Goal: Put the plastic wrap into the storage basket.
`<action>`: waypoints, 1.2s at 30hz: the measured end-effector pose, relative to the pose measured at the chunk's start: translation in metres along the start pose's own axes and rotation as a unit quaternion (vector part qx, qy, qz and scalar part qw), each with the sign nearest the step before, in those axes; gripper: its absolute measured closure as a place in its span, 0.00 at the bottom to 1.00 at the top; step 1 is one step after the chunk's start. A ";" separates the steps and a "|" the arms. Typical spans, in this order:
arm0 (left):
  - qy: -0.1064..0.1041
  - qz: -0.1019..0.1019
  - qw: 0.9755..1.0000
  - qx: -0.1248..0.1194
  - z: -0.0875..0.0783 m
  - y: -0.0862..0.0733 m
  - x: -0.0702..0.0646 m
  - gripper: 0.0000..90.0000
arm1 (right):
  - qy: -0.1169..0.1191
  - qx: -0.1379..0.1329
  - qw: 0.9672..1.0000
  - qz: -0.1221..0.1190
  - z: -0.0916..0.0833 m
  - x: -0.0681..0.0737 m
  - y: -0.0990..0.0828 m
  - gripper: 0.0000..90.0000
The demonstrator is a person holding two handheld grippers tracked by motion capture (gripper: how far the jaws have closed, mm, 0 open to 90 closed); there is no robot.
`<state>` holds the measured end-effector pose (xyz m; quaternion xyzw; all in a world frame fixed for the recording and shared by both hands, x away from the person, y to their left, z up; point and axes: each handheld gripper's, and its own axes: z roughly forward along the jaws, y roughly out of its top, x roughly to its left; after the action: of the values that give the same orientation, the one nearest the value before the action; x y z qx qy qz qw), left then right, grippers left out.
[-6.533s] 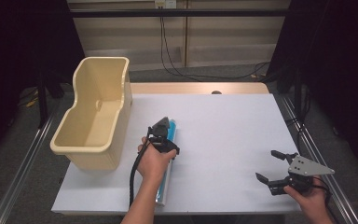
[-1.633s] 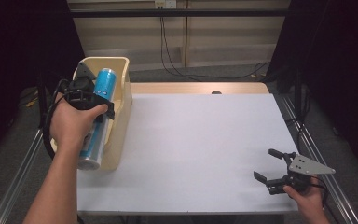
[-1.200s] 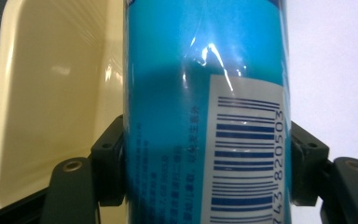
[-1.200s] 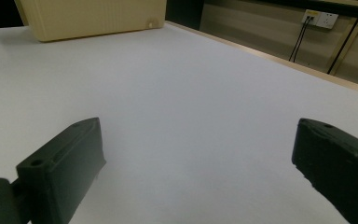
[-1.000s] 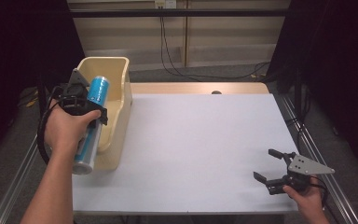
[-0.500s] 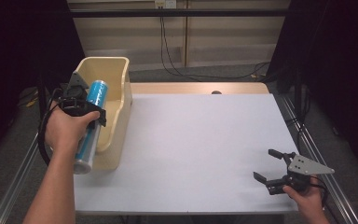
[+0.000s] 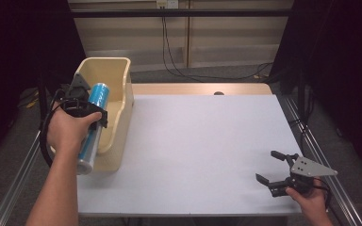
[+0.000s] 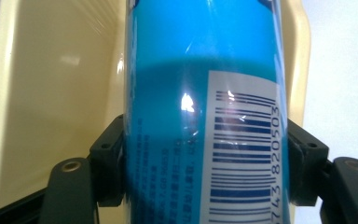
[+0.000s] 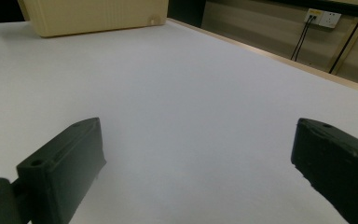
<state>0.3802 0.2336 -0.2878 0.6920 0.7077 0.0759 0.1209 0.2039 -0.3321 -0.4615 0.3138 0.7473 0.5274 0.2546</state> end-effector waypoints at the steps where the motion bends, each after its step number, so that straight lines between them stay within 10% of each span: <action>1: 0.000 0.000 1.000 0.000 0.000 0.000 0.000 0.35 | 0.000 0.000 1.000 0.000 0.000 0.000 0.000 0.02; 7: 0.001 0.008 1.000 0.019 -0.001 0.002 -0.004 0.33 | 0.000 0.000 1.000 0.000 0.000 0.000 0.000 0.02; 9: -0.022 0.007 1.000 -0.020 -0.021 0.006 -0.006 0.33 | 0.000 0.001 1.000 -0.002 0.000 0.000 0.000 0.02; 14: -0.043 0.033 0.999 -0.001 -0.047 0.010 -0.029 0.27 | 0.001 0.002 1.000 -0.003 -0.001 0.000 0.001 0.02; 36: -0.095 0.087 0.992 0.015 -0.020 0.002 -0.083 0.22 | 0.000 0.001 1.000 -0.003 -0.001 0.000 0.001 0.02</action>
<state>0.3780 0.1525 -0.2622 0.7570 0.6309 0.0095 0.1698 0.2036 -0.3326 -0.4603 0.3118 0.7486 0.5260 0.2564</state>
